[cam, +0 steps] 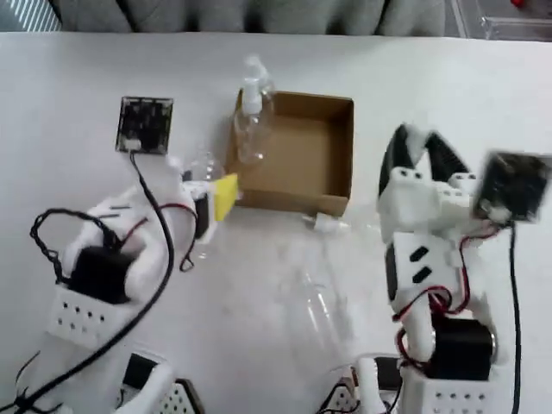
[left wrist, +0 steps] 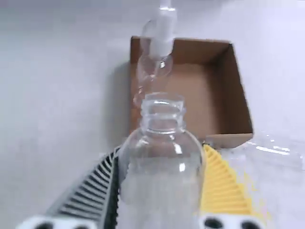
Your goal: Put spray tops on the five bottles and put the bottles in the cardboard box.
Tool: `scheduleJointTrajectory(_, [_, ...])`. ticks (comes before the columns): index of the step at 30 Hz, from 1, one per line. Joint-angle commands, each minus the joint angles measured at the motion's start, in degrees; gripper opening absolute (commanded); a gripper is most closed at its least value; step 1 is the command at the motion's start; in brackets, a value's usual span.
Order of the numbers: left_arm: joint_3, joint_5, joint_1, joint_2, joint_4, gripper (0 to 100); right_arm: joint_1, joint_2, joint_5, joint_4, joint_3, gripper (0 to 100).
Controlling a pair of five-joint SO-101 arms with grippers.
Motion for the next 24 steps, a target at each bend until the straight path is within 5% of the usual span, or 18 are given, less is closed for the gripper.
scheduleJointTrajectory(1, [6.24,0.0,7.87,-7.78,-7.47,2,2.33,-2.59,-2.9,-14.81,-3.08,1.6])
scheduleJointTrajectory(10, [32.0,-6.59,10.68,-26.86,-29.71,2,-0.57,-12.53,-4.75,-18.59,2.11,1.6])
scheduleJointTrajectory(16, [40.88,-8.44,11.82,-42.15,-31.74,2,-11.47,-18.95,-6.15,-26.77,7.38,1.6])
scheduleJointTrajectory(24, [46.95,-8.53,11.91,-53.32,-31.91,2,-24.22,-7.25,-0.44,-36.88,4.22,1.6])
